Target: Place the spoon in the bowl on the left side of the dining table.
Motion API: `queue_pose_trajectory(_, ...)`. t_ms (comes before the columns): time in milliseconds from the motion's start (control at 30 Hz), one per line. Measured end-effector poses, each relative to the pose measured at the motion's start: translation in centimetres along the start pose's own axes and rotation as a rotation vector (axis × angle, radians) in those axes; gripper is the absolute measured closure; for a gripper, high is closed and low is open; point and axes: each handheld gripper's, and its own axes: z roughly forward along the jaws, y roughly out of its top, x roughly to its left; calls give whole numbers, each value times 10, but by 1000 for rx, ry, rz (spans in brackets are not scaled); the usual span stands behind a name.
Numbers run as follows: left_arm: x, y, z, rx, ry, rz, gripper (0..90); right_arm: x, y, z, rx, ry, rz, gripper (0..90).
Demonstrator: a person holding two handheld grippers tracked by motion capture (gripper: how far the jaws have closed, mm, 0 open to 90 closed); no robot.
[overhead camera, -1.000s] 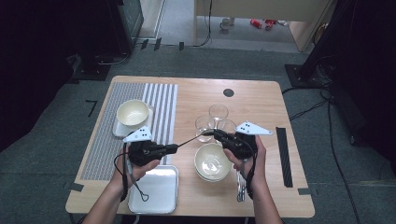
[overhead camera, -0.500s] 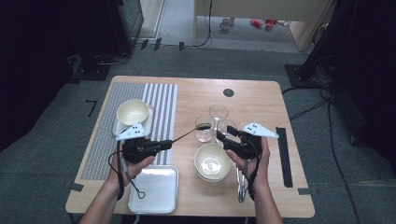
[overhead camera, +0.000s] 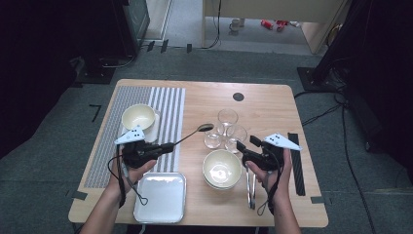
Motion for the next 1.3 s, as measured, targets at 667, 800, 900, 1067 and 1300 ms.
queue_pose_trajectory(667, 14, -2, -15, -28, 59, -16, 900, -48, -35, -24, 48, -93, 92, 292)
queue_pose_trajectory(800, 18, -3, -20, -39, 68, -25, 900, -55, -36, -31, 35, -113, 104, 283)
queue_pose_trajectory(900, 21, -3, -25, -50, 77, -33, 900, -59, -36, -33, 30, -123, 109, 279)
queue_pose_trajectory(1067, 29, -4, -34, -63, 106, -47, 900, -61, -39, -31, 45, -136, 113, 280)
queue_pose_trajectory(1300, 40, -6, -45, -81, 141, -69, 900, -62, -42, -28, 62, -143, 120, 287)
